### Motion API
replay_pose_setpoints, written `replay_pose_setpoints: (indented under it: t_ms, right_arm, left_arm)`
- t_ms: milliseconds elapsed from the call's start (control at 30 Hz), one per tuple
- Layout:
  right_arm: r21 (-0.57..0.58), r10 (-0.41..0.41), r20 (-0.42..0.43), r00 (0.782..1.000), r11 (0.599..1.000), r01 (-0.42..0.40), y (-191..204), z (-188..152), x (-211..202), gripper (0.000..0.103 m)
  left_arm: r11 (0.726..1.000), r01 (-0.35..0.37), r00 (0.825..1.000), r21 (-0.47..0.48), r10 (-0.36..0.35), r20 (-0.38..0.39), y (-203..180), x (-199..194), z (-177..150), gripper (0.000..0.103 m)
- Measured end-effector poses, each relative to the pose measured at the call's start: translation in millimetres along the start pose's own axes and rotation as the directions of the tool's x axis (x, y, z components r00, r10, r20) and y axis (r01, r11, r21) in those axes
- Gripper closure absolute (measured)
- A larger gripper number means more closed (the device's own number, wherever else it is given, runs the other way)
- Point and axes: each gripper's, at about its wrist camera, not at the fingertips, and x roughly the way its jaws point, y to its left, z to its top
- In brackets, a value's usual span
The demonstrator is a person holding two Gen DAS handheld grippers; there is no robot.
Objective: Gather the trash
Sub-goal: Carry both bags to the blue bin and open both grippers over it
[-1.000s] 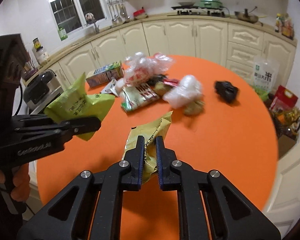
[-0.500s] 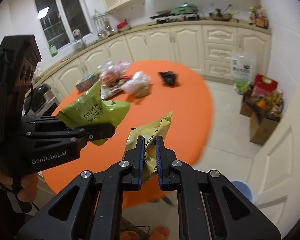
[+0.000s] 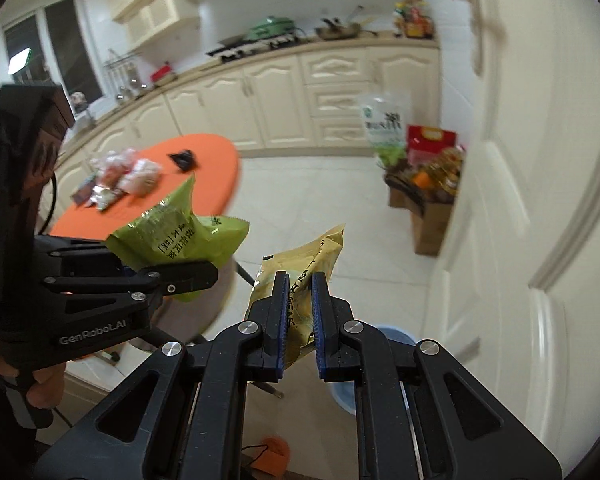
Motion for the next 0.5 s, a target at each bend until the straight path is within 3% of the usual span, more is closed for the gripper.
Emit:
replay_pose_setpoints:
  t_ms: [300, 367, 433, 500]
  right_arm:
    - [0.084, -0.125, -0.056, 0.991, 0.988, 0.13, -62, -22, 52, 0.09]
    - [0.113, -0.131, -0.074, 0.989, 0.984, 0.139, -75, -28, 62, 0.084]
    - [0.128, -0.141, -0.084, 0.986, 0.98, 0.151, -84, -33, 67, 0.069]
    - [0.125, -0.159, -0.086, 0.983, 0.978, 0.169, -85, -35, 67, 0.065]
  left_arm:
    - [0.999, 0.013, 0.995, 0.032, -0.01, -0.098, -26, 93, 34, 0.095]
    - [0.999, 0.008, 0.994, 0.039, -0.004, -0.114, -30, 111, 40, 0.095]
    - [0.999, 0.009, 0.991, 0.045, -0.002, -0.134, -35, 130, 44, 0.095]
    - [0.998, 0.011, 0.989, 0.055, -0.002, -0.146, -41, 148, 48, 0.095]
